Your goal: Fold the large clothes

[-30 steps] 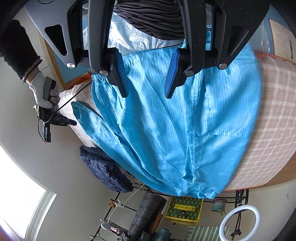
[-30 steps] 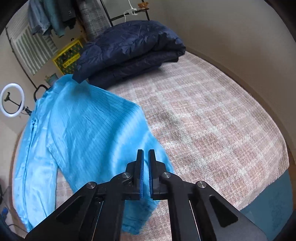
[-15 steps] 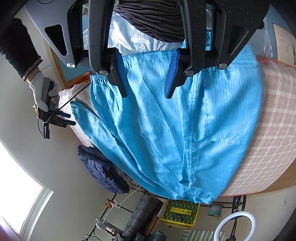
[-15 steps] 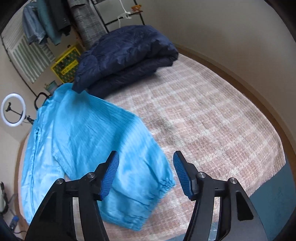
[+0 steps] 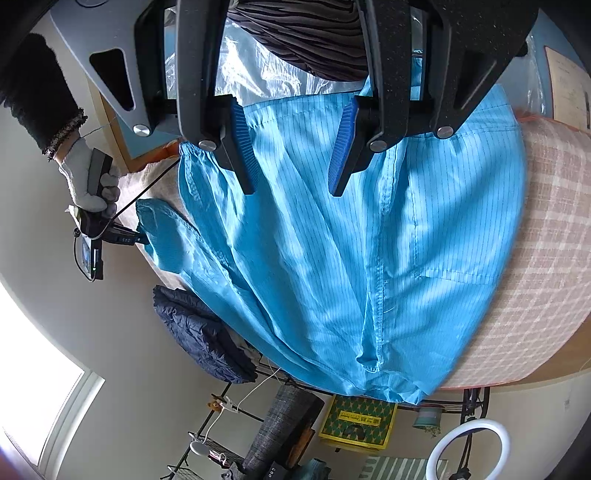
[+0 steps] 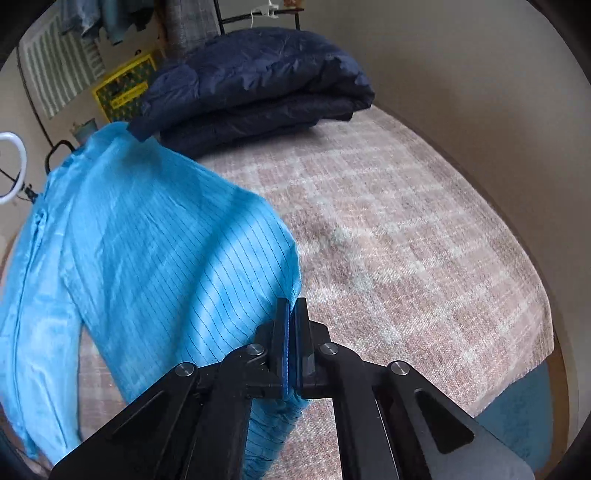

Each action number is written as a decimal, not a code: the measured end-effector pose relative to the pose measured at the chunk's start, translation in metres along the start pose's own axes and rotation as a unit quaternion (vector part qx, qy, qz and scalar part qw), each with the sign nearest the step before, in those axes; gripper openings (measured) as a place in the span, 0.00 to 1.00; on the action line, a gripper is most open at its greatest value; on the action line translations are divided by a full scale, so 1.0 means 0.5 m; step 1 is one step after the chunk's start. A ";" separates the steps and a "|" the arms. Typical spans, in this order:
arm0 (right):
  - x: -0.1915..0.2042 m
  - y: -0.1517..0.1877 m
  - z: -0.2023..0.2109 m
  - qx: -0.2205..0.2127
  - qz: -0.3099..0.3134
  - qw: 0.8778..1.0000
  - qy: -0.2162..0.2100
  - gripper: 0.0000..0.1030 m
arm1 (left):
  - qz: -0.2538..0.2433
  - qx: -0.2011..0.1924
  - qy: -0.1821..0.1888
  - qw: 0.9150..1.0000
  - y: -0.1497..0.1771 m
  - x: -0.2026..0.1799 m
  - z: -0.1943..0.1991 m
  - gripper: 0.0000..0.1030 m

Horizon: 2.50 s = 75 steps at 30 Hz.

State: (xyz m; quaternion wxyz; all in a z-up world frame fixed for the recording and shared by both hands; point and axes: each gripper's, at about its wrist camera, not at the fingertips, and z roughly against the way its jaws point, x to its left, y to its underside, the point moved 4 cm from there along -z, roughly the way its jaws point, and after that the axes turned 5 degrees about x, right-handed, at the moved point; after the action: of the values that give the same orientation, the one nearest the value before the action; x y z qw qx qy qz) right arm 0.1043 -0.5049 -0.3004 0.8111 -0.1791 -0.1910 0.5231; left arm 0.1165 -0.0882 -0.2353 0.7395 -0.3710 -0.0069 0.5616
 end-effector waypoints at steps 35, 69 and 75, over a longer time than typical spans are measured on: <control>0.513 0.261 0.184 0.009 0.324 0.889 -0.323 0.42 | 0.129 0.037 0.043 0.990 0.007 0.097 -0.058 0.39; 0.379 -0.223 -0.257 0.050 0.039 0.967 -0.246 0.01 | 0.108 0.122 0.103 0.981 0.031 0.007 -0.187 0.01; 0.393 -0.270 -0.250 0.039 0.092 0.973 -0.207 0.01 | 0.101 0.142 0.093 0.980 0.054 0.015 -0.187 0.01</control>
State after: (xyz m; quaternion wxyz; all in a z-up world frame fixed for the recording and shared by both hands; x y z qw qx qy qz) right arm 0.3465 -0.3888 -0.3179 0.7087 -0.0516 -0.3170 0.6282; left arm 0.1367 -0.1301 -0.3212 0.7217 -0.3122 0.1792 0.5913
